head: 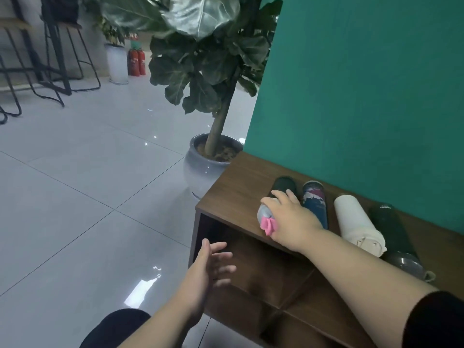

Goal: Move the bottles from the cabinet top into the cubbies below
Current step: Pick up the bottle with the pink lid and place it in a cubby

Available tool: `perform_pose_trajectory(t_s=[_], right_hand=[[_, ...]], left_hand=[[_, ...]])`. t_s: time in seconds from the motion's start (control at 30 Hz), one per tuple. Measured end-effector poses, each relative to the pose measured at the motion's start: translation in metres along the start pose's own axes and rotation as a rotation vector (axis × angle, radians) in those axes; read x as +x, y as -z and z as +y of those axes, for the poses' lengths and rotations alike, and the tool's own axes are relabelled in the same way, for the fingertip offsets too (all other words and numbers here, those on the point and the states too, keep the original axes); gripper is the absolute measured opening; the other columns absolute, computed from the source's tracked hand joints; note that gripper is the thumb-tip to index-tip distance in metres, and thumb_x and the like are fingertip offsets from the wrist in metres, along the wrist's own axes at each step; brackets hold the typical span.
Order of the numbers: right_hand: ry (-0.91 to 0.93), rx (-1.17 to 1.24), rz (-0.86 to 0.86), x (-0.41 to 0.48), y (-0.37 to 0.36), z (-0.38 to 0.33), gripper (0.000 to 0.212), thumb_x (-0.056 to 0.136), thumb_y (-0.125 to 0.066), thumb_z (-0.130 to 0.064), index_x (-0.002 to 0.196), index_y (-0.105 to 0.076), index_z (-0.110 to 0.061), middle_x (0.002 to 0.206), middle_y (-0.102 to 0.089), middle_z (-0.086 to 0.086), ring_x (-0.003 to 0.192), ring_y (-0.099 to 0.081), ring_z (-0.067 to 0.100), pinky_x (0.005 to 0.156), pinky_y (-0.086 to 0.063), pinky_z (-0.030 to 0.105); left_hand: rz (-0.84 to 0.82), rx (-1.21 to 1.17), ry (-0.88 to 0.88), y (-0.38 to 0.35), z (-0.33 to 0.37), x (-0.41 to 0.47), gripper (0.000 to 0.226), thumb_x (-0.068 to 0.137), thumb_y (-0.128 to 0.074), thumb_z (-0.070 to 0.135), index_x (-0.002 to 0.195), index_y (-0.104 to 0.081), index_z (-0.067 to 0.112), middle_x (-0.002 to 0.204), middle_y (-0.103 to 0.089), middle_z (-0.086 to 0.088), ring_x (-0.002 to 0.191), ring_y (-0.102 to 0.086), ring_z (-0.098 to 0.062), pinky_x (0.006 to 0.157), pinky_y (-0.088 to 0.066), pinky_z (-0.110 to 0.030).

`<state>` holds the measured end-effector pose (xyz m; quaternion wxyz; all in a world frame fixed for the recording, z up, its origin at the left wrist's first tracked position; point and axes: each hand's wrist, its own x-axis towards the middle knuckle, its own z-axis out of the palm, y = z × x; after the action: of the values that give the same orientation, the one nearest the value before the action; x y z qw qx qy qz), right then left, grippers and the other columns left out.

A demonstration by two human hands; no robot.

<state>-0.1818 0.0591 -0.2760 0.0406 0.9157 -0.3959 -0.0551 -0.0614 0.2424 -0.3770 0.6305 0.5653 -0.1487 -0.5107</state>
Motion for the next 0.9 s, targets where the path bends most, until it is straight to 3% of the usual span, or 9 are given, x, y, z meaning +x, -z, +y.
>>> perform_pose_trajectory(t_s=[0.17,0.27,0.4,0.5,0.57,0.63,0.77,0.83,0.9], right_hand=[[0.012,0.101,0.146,-0.029,0.003,-0.016,0.074,0.080,-0.070,-0.031,0.145,-0.035,-0.030,0.155,-0.031,-0.004,0.145,-0.026,0.024,0.091,-0.054,0.041],[0.001,0.397,0.206,-0.056,0.025,-0.040,0.073,0.075,-0.076,-0.036,0.138,-0.040,-0.035,0.139,-0.041,-0.014,0.121,-0.051,0.014,0.085,-0.053,0.032],[-0.059,0.787,0.190,-0.094,0.059,-0.072,0.065,0.073,-0.079,-0.031,0.127,-0.045,-0.044,0.117,-0.056,-0.017,0.098,-0.059,0.010,0.073,-0.051,0.023],[-0.128,1.144,0.085,-0.109,0.059,-0.092,0.053,0.074,-0.082,-0.022,0.115,-0.056,-0.042,0.102,-0.065,-0.013,0.092,-0.067,0.017,0.069,-0.063,0.037],[-0.204,1.283,0.051,-0.111,0.048,-0.104,0.047,0.073,-0.080,-0.016,0.109,-0.060,-0.039,0.097,-0.067,-0.008,0.089,-0.069,0.023,0.066,-0.064,0.047],[-0.272,1.314,0.048,-0.108,0.035,-0.113,0.044,0.075,-0.078,-0.016,0.109,-0.059,-0.037,0.098,-0.066,-0.007,0.087,-0.068,0.022,0.065,-0.064,0.046],[-0.430,1.348,0.031,-0.093,0.000,-0.121,0.043,0.076,-0.077,-0.023,0.110,-0.055,-0.037,0.101,-0.061,-0.008,0.085,-0.065,0.018,0.069,-0.064,0.041],[-0.436,1.234,0.005,-0.084,-0.022,-0.122,0.063,0.070,-0.079,-0.031,0.126,-0.050,-0.037,0.110,-0.061,-0.010,0.094,-0.065,0.017,0.081,-0.062,0.042],[-0.401,1.094,-0.019,-0.075,-0.043,-0.123,0.098,0.061,-0.082,-0.038,0.146,-0.033,-0.035,0.132,-0.052,-0.009,0.113,-0.059,0.016,0.094,-0.055,0.038]], left_hand=[[0.002,-0.103,0.051,0.011,-0.026,0.002,0.081,0.073,-0.037,0.076,0.123,-0.067,0.020,0.128,-0.070,-0.017,0.107,-0.072,-0.035,0.079,-0.061,-0.036],[-0.025,-0.123,0.051,0.015,-0.030,0.005,0.082,0.074,-0.037,0.078,0.129,-0.066,0.024,0.132,-0.070,-0.014,0.117,-0.071,-0.036,0.081,-0.061,-0.036],[-0.027,-0.246,0.064,0.020,-0.030,0.007,0.072,0.087,-0.033,0.076,0.133,-0.062,0.029,0.141,-0.063,-0.016,0.120,-0.068,-0.037,0.085,-0.055,-0.045],[-0.029,-0.386,0.126,0.026,-0.035,0.009,0.067,0.101,-0.024,0.069,0.133,-0.063,0.025,0.143,-0.061,-0.018,0.117,-0.064,-0.040,0.085,-0.054,-0.048],[-0.041,-0.443,0.168,0.031,-0.041,0.010,0.068,0.103,-0.028,0.066,0.133,-0.064,0.018,0.141,-0.063,-0.021,0.118,-0.063,-0.043,0.085,-0.054,-0.048],[-0.055,-0.452,0.197,0.035,-0.046,0.012,0.059,0.105,-0.036,0.056,0.132,-0.064,0.011,0.133,-0.067,-0.022,0.116,-0.066,-0.043,0.087,-0.053,-0.049],[0.014,-0.396,0.273,0.034,-0.060,0.025,0.032,0.105,-0.046,0.034,0.112,-0.065,0.010,0.093,-0.075,-0.015,0.094,-0.070,-0.037,0.083,-0.050,-0.045],[0.041,-0.383,0.295,0.030,-0.068,0.036,0.032,0.106,-0.047,0.032,0.110,-0.067,0.007,0.072,-0.077,-0.010,0.083,-0.069,-0.034,0.076,-0.050,-0.041],[0.070,-0.383,0.318,0.028,-0.076,0.051,0.033,0.106,-0.048,0.029,0.112,-0.068,0.004,0.060,-0.074,-0.005,0.069,-0.070,-0.031,0.070,-0.051,-0.039]])
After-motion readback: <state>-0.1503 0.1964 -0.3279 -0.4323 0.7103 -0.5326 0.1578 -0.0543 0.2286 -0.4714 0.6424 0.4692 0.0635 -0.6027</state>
